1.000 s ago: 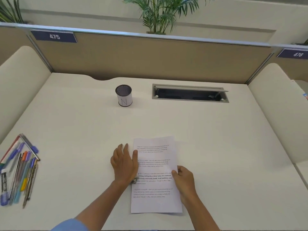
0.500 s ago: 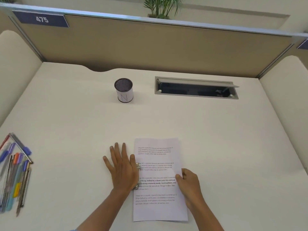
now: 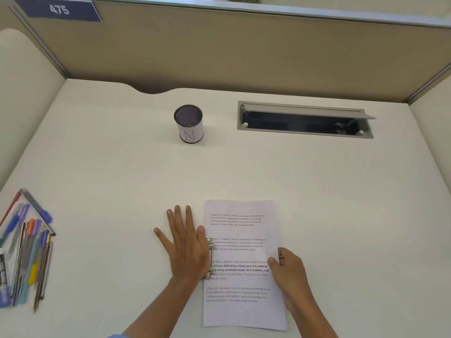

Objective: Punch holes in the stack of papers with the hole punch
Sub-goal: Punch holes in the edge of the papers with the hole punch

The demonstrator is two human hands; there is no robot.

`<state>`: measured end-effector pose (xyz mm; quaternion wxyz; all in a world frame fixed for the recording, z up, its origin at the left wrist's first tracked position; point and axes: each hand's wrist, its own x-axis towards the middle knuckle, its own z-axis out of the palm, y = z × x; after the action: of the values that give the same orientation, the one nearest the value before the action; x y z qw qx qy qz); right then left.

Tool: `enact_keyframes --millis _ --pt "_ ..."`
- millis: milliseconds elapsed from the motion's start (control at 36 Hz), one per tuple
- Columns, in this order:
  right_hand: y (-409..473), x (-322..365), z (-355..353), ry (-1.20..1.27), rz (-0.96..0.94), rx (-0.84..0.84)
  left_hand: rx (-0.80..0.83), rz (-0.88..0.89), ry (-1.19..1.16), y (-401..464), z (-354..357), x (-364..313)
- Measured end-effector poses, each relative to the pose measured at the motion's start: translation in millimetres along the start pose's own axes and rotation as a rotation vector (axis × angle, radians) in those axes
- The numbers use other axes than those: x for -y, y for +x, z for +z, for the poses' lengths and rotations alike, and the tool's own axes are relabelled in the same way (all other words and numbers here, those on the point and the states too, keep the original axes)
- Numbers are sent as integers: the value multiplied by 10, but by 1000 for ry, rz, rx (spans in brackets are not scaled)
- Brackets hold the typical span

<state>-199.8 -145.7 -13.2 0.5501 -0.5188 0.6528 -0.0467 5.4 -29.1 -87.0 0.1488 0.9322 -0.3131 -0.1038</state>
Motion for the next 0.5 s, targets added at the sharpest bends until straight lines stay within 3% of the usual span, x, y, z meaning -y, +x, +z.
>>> enact_keyframes --millis 500 --pt "-46 -76 12 -23 -63 -9 155 -74 -133 25 -103 -61"
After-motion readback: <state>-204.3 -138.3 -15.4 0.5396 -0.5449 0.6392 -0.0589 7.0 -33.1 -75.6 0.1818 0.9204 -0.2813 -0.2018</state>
